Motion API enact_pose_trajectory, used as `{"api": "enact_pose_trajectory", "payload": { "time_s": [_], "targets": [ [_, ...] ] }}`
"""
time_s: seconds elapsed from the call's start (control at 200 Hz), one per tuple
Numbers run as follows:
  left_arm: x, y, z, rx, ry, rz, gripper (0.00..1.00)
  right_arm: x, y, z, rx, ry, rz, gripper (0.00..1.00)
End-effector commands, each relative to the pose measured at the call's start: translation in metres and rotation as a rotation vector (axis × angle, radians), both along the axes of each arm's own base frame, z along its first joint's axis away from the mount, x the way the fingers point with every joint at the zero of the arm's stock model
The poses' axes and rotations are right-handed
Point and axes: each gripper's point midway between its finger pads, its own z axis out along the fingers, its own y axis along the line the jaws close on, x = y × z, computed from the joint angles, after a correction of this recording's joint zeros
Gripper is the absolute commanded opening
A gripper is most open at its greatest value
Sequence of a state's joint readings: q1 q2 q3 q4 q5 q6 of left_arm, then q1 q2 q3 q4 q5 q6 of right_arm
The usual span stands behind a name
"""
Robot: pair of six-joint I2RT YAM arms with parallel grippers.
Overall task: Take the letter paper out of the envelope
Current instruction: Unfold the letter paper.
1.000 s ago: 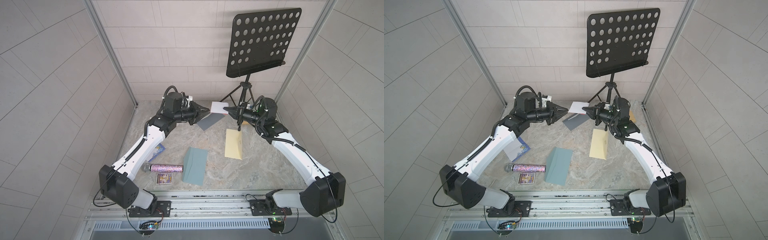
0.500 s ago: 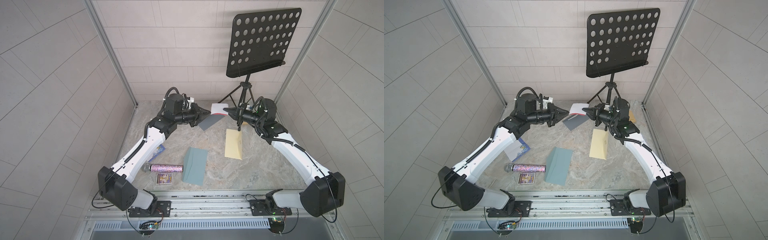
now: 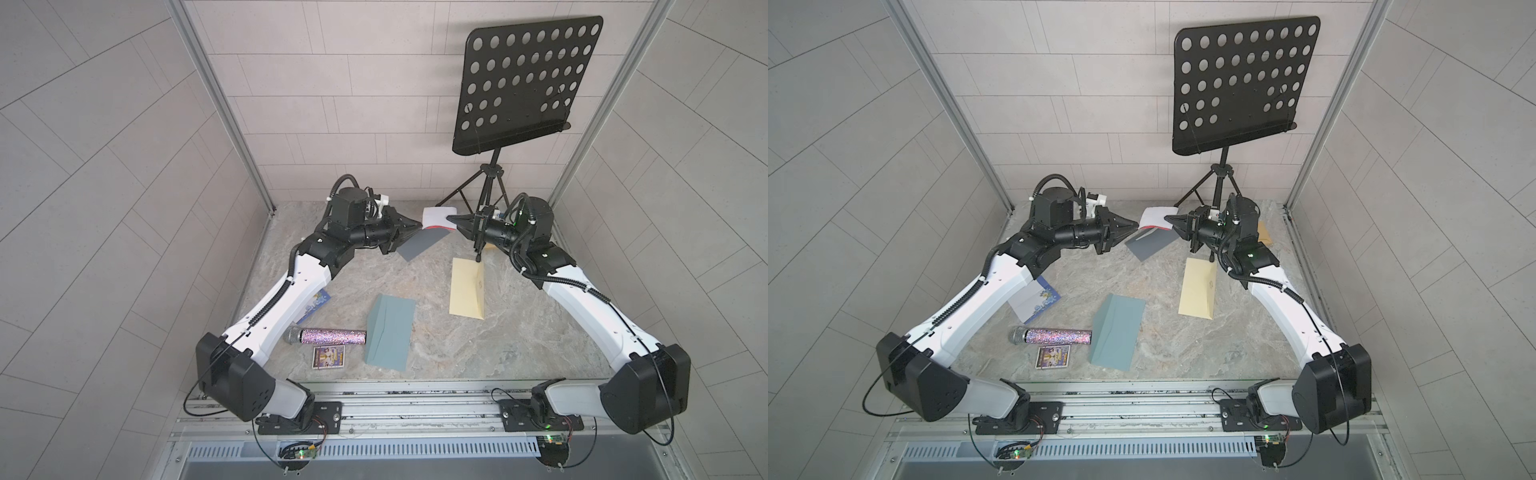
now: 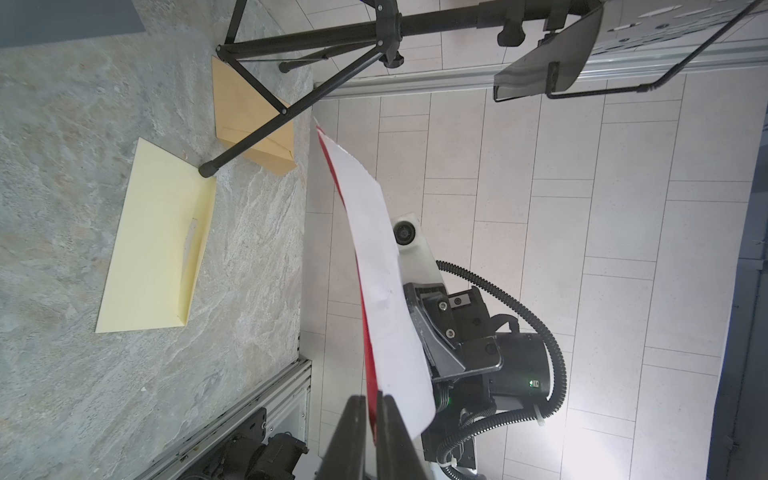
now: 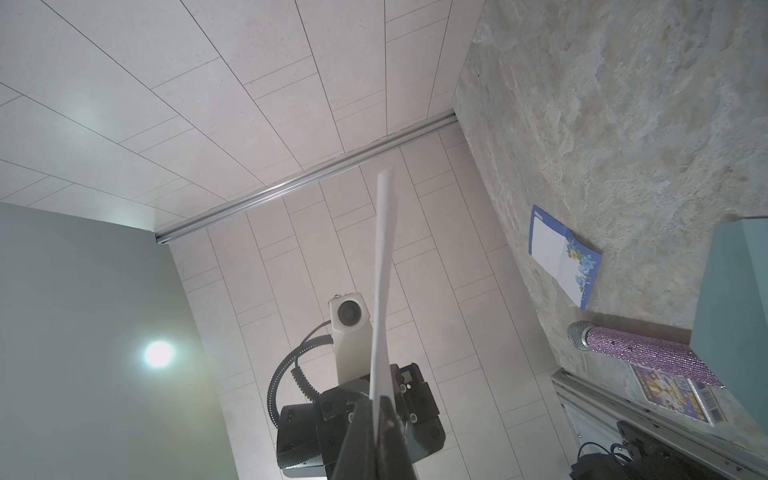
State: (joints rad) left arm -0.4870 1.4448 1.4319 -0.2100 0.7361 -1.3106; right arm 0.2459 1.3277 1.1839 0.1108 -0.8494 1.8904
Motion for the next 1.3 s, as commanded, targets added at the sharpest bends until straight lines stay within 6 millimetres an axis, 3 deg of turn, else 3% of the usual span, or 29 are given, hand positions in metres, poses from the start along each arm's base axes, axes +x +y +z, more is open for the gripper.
{"api": "enact_pose_trajectory", "payload": {
  "time_s": [0.0,0.26,0.535,1.296],
  "targets": [
    [-0.002,-0.006,0.005,-0.025,-0.014,-0.014,0.14,-0.001,-0.001,0.017,0.043,-0.021,-0.008,0.00],
    [-0.001,-0.012,0.004,-0.026,-0.013,-0.025,0.14,-0.001,0.001,0.015,0.043,-0.017,-0.004,0.00],
    [0.000,-0.014,0.003,-0.025,-0.008,-0.023,0.23,-0.001,0.003,0.013,0.044,-0.011,0.000,0.00],
    [0.007,-0.019,0.008,-0.049,-0.028,-0.020,0.26,-0.010,0.009,0.010,0.056,-0.001,0.017,0.00]
  ]
}}
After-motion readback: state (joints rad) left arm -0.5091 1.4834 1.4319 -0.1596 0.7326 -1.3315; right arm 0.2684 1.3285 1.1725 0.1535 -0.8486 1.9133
